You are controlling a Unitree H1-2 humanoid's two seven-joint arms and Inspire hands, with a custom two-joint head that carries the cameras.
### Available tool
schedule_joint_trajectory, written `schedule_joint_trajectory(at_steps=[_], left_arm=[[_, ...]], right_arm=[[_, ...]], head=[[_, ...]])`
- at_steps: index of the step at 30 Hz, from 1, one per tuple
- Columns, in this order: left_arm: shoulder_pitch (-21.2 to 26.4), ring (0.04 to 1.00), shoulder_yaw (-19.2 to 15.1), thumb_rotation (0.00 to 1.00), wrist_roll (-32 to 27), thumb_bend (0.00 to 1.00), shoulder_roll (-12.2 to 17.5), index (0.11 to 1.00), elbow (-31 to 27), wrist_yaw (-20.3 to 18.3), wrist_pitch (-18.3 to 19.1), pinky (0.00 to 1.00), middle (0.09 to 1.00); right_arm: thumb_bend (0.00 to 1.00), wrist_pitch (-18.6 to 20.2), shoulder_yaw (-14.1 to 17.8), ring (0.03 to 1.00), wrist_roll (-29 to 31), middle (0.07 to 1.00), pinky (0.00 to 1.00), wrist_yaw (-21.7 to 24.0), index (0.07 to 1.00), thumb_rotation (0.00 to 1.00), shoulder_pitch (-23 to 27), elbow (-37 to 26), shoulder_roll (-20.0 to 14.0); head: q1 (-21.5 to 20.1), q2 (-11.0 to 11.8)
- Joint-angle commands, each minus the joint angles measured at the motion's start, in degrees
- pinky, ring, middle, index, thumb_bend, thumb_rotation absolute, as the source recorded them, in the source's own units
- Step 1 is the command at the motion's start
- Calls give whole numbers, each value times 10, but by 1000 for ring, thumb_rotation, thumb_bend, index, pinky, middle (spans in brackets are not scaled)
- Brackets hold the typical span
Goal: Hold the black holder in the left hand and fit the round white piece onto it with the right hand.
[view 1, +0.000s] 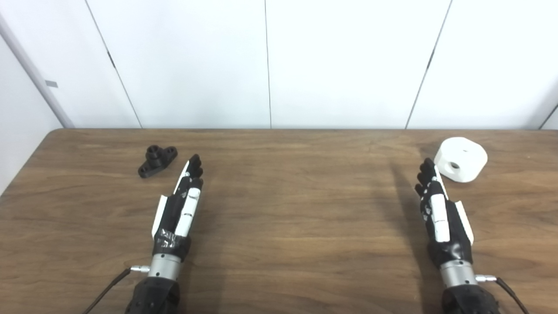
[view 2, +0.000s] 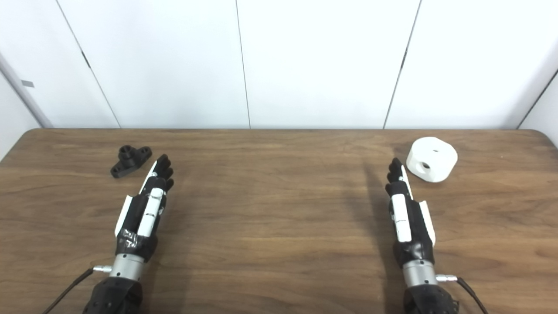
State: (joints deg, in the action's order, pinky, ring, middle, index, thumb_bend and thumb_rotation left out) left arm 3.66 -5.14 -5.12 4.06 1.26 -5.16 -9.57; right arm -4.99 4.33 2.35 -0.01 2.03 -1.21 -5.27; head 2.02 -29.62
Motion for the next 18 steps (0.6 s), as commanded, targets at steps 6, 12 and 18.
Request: schedule_joint_trajectory(at_steps=[6, 12, 18], left_arm=[[-6, 1000, 4, 804, -7, 497, -5, 1000, 9, 1, -10, 996, 1000], [-6, 1000, 5, 810, -5, 502, -6, 1000, 10, 1, -11, 992, 1000], [-5, 1000, 5, 804, -8, 484, -6, 1000, 10, 0, -10, 1000, 1000]], right_arm=[[486, -16, -2, 1000, -8, 1000, 1000, 0, 1000, 1000, -4, 15, 1], [491, -15, -1, 1000, -9, 1000, 1000, -1, 1000, 1000, -4, 15, 2], [480, -16, -2, 1000, -9, 1000, 1000, 1, 1000, 1000, -3, 16, 0]], head=[[1, 0], [1, 0], [2, 2]])
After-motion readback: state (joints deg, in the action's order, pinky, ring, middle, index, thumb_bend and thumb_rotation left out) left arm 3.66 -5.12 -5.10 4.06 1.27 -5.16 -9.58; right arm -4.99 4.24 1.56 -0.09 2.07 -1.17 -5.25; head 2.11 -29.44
